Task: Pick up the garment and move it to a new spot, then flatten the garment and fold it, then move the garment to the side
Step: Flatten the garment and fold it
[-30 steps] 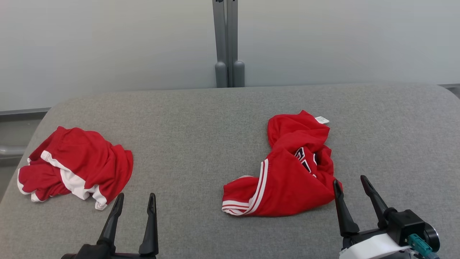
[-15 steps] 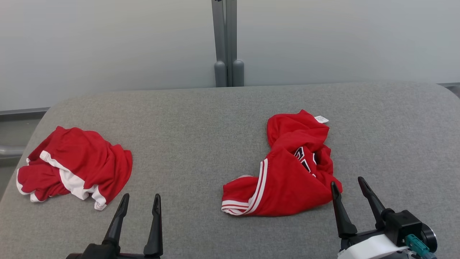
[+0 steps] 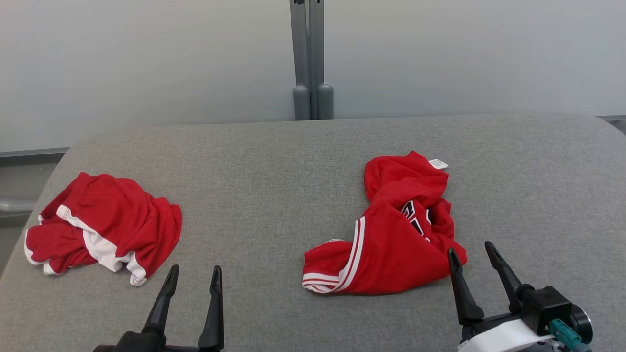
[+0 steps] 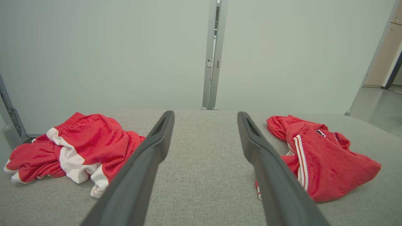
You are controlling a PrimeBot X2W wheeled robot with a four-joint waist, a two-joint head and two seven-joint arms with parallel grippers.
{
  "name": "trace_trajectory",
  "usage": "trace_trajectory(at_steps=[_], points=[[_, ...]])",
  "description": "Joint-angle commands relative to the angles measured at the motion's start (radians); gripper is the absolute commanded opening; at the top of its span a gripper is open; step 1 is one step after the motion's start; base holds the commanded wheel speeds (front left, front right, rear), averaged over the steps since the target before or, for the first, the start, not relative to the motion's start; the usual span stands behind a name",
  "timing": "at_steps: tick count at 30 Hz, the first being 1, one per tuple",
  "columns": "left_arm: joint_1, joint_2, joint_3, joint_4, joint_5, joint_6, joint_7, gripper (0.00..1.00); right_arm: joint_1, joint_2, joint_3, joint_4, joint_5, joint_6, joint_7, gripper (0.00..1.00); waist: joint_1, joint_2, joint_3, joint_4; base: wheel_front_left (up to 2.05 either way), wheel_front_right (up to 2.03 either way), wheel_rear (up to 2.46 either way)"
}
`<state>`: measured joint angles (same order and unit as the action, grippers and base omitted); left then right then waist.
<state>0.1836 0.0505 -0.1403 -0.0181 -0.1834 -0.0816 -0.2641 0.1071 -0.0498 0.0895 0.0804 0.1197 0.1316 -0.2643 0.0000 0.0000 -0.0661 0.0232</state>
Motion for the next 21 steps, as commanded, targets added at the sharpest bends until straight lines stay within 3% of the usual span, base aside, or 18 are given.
trace_trajectory(at_steps=[1,13,21], points=[[-0.014,0.000,-0.001,0.004,0.006,0.003,0.000,1.00,-0.007,-0.001,0.002,0.002,-0.003,-0.002,0.000,1.00,0.0000,0.0000,0.000,0.000,0.00,0.00,0.00],[-0.019,0.000,-0.009,0.029,0.015,-0.011,0.000,1.00,-0.011,-0.001,0.006,0.001,0.001,-0.002,0.000,1.00,0.0000,0.0000,0.011,0.001,0.00,0.00,0.00],[-0.065,0.004,-0.119,0.142,0.088,-0.044,0.000,1.00,-0.020,-0.001,0.017,0.001,-0.001,-0.002,0.000,1.00,0.0000,0.0000,0.044,-0.012,0.00,0.00,0.00]])
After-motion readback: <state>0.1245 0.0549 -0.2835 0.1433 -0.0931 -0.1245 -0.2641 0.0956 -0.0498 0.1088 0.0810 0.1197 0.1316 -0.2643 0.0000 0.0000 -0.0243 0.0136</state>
